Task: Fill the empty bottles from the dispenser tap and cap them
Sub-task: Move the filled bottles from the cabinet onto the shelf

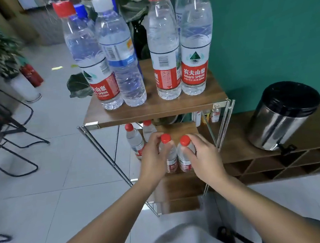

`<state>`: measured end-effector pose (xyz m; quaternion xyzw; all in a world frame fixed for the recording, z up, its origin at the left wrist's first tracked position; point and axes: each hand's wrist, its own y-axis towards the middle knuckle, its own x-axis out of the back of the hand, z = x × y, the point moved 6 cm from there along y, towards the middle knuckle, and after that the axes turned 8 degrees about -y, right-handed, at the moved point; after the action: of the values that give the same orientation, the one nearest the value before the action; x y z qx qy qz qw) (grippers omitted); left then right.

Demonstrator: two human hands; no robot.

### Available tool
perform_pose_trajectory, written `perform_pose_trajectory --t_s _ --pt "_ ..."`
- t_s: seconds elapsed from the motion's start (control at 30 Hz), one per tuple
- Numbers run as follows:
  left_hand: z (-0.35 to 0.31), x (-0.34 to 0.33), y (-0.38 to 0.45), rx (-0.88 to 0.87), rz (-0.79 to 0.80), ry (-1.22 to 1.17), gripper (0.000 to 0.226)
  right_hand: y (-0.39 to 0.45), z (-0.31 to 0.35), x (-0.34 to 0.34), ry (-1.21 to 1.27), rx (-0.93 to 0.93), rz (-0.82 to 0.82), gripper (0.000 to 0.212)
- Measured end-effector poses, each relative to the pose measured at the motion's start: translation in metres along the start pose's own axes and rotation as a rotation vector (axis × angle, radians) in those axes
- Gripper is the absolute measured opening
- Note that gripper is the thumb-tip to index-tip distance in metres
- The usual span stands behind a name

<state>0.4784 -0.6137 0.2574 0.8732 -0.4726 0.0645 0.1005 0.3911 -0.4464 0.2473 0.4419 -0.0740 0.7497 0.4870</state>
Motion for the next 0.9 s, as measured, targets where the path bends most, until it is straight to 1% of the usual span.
perform_pose_trajectory --t_s 0.13,0.27,0.37,0.47,0.57,0.77,0.9 --pt "0.006 0.0 0.031 -0.018 -0.038 0.0 0.009 0.033 -0.002 -0.013 0.044 -0.004 -0.037 0.026" --pt "0.016 -0.012 0.061 -0.062 -0.046 0.025 0.009 0.056 -0.012 -0.021 0.021 -0.026 -0.079 0.023" --pt "0.026 -0.019 0.08 -0.073 -0.041 0.034 0.01 0.072 -0.021 -0.026 0.007 -0.041 -0.072 0.016" --pt "0.031 -0.026 0.091 -0.086 -0.041 0.017 0.013 0.082 -0.028 -0.031 0.0 -0.059 -0.062 0.016" --pt "0.039 -0.031 0.097 -0.064 -0.048 0.015 0.016 0.085 -0.033 -0.035 0.019 -0.078 -0.052 0.017" --pt "0.049 -0.035 0.099 -0.041 -0.015 0.017 0.02 0.085 -0.043 -0.038 0.081 -0.136 -0.016 0.017" --pt "0.049 -0.035 0.101 -0.022 0.011 0.035 0.026 0.088 -0.045 -0.041 0.126 -0.177 -0.009 0.019"
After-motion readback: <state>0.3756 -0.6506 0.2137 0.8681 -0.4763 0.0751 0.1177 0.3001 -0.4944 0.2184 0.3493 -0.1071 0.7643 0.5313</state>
